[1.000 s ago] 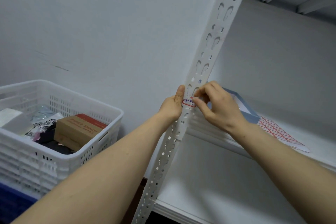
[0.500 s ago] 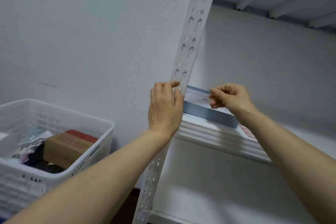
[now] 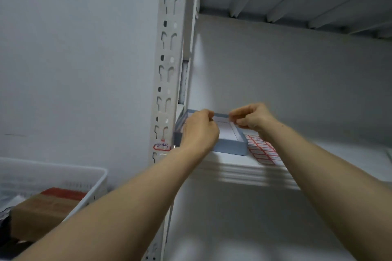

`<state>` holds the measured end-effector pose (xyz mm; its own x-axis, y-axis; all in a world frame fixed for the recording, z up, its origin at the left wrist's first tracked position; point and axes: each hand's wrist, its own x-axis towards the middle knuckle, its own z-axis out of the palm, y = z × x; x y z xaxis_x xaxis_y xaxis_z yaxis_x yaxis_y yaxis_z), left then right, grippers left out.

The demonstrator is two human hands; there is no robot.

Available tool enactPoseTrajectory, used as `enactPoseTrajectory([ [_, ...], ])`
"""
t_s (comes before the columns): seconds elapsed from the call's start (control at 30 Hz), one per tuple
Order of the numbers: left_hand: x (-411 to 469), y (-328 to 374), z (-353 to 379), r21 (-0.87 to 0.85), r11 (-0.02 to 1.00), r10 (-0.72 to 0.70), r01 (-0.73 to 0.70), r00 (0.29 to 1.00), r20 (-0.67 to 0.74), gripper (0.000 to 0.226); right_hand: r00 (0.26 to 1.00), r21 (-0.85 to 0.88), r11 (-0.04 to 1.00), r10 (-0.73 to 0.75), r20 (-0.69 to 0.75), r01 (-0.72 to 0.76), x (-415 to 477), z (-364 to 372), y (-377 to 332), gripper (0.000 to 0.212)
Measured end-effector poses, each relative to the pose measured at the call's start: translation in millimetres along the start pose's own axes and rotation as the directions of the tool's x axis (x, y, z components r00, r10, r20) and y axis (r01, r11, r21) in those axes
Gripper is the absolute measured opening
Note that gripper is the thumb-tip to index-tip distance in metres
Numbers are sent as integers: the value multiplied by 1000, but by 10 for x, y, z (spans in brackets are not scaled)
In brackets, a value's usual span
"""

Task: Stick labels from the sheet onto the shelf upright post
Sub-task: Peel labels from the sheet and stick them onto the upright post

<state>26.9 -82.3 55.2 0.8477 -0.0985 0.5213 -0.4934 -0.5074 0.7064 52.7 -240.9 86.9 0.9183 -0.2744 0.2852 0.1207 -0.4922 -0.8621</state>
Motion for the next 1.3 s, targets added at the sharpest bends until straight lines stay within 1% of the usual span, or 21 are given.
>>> enactPoseTrajectory([
  [0.07,-22,-36,10,-28,999,16,-17,1000,-23,39,998,-58,998,-38,-53,35,33,0,40,27],
  [0.17,-86,-131,-9,-82,994,58,-67,993,-105,38,989,-198,979,-80,-127,54,35,20,79,7],
  [0.23,-154,-217,-38,-115,986,99,-121,978,-184,36,981,-368,928,-113,-156,48,15,29,89,19],
  [0.27,-199,-262,-57,-127,977,138,-171,962,-234,35,980,-430,901,-129,-151,52,-3,49,83,19],
  [0.3,-249,-306,-81,-128,965,186,-231,938,-293,33,981,-479,875,-148,-124,71,-28,75,75,9],
  [0.33,-300,-349,-113,-114,952,228,-285,906,-356,32,979,-520,847,-182,-92,108,-58,106,60,8],
  [0.37,-348,-400,-149,-97,944,248,-315,874,-418,31,973,-536,830,-221,-67,152,-95,147,43,20],
  [0.4,-384,-480,-182,-86,945,240,-315,848,-473,32,960,-500,839,-275,-50,214,-145,210,12,25],
  [0.43,-410,-576,-209,-85,953,208,-290,833,-513,33,943,-407,869,-329,-49,282,-221,289,-46,25],
  [0.5,-453,-765,-264,-116,978,84,-172,841,-535,42,932,-103,929,-360,-31,356,-388,494,-191,21],
  [0.53,-480,-844,-292,-145,985,9,-94,863,-505,50,944,48,943,-331,7,330,-453,622,-250,21],
  [0.57,-509,-897,-319,-167,986,-58,-21,889,-453,61,955,161,948,-289,62,276,-505,746,-300,24],
  [0.63,-553,-945,-379,-184,978,-152,93,928,-339,83,961,281,947,-213,179,158,-560,970,-343,36],
  [0.7,-540,-981,-431,-221,963,-204,153,951,-232,88,942,383,920,-201,270,86,-616,1145,-351,43],
  [0.8,-489,-982,-519,-250,953,-204,172,973,-108,77,935,481,876,-195,295,31,-683,1291,-349,40],
  [0.83,-469,-985,-534,-256,953,-194,165,977,-92,67,940,511,859,-177,292,3,-694,1317,-348,39],
  [0.93,-427,-956,-552,-294,945,-173,145,982,-74,15,945,552,833,-154,290,-33,-702,1374,-322,42],
  [0.97,-400,-959,-546,-322,936,-173,140,982,-74,8,946,566,824,-162,281,-27,-705,1391,-306,43],
  [1.03,-370,-980,-534,-395,907,-188,148,980,-64,16,952,602,798,-169,254,-18,-707,1430,-270,43],
  [1.13,-356,-1009,-504,-497,856,-191,147,981,-39,16,959,643,766,-164,230,-23,-694,1467,-242,47],
  [1.3,-370,-1017,-414,-603,791,-176,102,982,-65,23,965,650,760,-164,203,-8,-670,1510,-228,46],
])
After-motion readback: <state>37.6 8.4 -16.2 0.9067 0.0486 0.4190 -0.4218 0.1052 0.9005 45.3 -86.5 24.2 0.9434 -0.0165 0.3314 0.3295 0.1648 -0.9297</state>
